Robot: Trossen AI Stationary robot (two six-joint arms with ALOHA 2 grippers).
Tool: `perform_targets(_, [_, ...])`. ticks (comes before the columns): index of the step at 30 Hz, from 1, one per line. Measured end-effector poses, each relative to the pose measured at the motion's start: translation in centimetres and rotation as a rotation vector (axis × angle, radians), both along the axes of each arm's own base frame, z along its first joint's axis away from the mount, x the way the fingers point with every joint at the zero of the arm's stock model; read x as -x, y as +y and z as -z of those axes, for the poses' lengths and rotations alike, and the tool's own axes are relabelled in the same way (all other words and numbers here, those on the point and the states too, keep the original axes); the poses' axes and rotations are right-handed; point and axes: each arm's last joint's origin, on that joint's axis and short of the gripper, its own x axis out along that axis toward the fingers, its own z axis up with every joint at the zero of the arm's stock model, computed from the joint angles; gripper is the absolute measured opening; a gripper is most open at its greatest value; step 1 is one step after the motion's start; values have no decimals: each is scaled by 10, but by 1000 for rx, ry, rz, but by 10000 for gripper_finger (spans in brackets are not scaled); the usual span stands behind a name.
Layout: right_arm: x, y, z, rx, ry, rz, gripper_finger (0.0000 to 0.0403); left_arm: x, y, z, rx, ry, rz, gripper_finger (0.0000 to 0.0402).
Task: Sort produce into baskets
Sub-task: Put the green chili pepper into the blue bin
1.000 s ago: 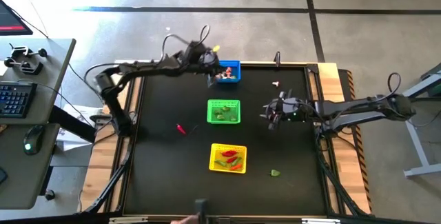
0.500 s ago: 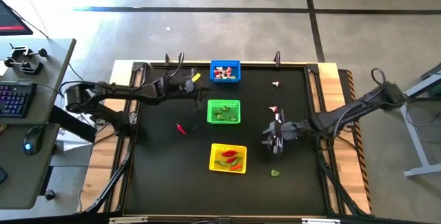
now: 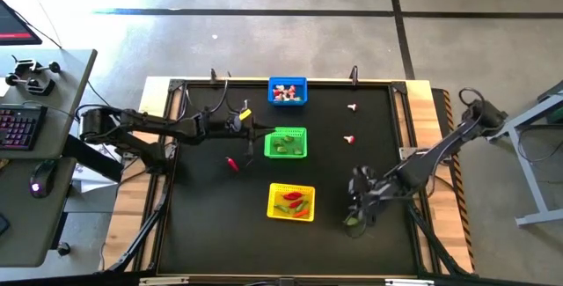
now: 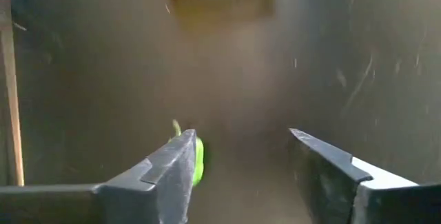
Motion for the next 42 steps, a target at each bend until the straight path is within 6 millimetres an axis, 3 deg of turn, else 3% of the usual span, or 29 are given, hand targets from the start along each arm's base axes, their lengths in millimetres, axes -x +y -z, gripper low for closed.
perform_targets(7, [-22, 33, 9, 31, 201, -10, 269, 0, -1, 0, 0, 1, 3, 23])
perform_targets(14, [-45, 64, 18, 79, 277, -93, 278, 0, -1, 0, 0, 2, 3, 23])
perform_targets(21, [-52, 73, 46, 150, 439, -114, 262, 0, -1, 3, 7, 31, 4, 23])
perform_targets(26, [-52, 74, 49, 153, 455, -141, 213, 2, -1, 9, 20, 97, -9, 23])
perform_targets(35, [-56, 47, 22, 173, 424, -170, 24, 18, -3, 32, 47, 83, -48, 23])
perform_targets(37, [-59, 35, 11, 175, 391, -181, 13, 24, -5, 37, 62, 49, -51, 23])
perform_targets(42, [-75, -9, -13, 196, 286, -161, 41, 37, -8, 41, 80, -65, -54, 23])
